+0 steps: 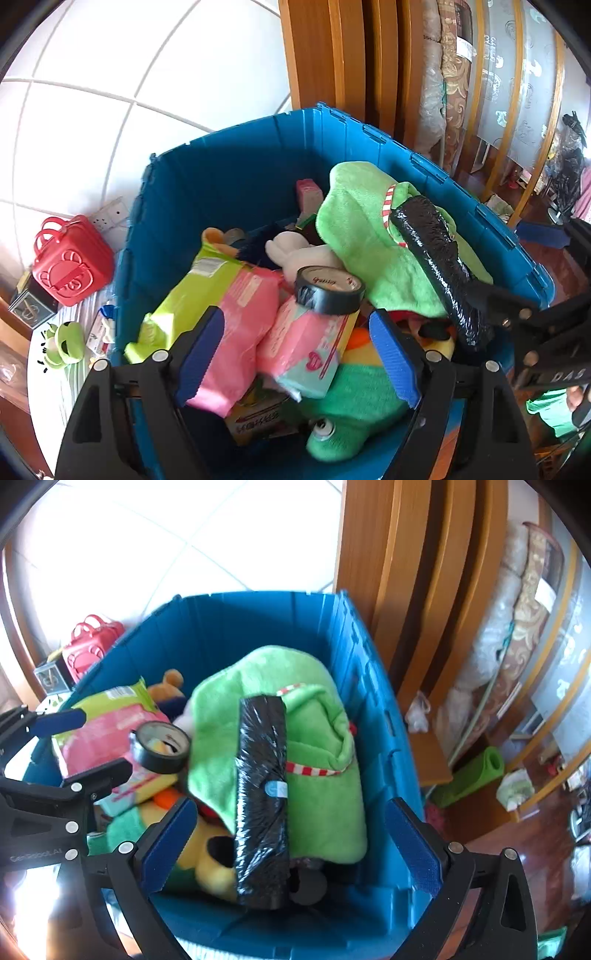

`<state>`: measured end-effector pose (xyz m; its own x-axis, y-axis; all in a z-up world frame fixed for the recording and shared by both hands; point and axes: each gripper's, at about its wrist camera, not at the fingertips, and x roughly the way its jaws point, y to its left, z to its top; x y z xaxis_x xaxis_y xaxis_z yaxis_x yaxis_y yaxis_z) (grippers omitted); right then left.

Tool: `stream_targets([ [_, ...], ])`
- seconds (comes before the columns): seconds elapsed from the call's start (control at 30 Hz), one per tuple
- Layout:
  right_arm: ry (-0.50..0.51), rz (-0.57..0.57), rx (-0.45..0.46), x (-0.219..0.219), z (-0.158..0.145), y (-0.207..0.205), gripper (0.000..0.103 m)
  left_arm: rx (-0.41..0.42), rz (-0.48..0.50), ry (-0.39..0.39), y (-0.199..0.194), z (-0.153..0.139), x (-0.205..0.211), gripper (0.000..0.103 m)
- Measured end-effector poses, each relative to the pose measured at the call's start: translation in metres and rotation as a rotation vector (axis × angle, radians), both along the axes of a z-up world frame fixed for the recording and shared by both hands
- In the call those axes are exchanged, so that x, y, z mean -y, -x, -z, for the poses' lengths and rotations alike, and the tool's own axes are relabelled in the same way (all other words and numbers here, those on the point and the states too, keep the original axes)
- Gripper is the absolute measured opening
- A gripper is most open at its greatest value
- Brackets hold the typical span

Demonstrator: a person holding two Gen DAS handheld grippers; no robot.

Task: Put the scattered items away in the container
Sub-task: 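Withdraw both tools up and away from the crate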

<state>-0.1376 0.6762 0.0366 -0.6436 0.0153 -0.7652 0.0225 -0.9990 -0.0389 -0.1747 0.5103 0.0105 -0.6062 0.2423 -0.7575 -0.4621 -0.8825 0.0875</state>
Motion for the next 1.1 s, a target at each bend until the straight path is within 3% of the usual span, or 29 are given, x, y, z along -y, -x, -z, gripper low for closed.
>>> stream_targets([
  [0.3,0.009,-0.006,-0.053,0.044,-0.024,-0.052,0.103,-0.188,-0.046,-0.151,-0.066,-0.042,0.082,0.082],
  [0.4,0.011,-0.003,-0.068,0.07,-0.028,-0.073,0.103,-0.259,-0.068,-0.199,-0.092,-0.055,0.116,0.103],
  [0.43,0.013,0.001,-0.075,0.08,-0.03,-0.08,0.103,-0.276,-0.074,-0.211,-0.098,-0.056,0.126,0.103],
  [0.57,0.01,0.042,-0.106,0.118,-0.033,-0.109,0.103,-0.236,-0.069,-0.186,-0.109,-0.049,0.157,0.103],
  [0.77,0.012,0.078,-0.121,0.173,-0.033,-0.146,0.103,-0.241,-0.071,-0.172,-0.14,-0.036,0.206,0.103],
  [1.1,0.063,0.107,-0.125,0.203,-0.034,-0.172,0.103,-0.208,-0.149,-0.174,-0.157,-0.038,0.24,0.103],
])
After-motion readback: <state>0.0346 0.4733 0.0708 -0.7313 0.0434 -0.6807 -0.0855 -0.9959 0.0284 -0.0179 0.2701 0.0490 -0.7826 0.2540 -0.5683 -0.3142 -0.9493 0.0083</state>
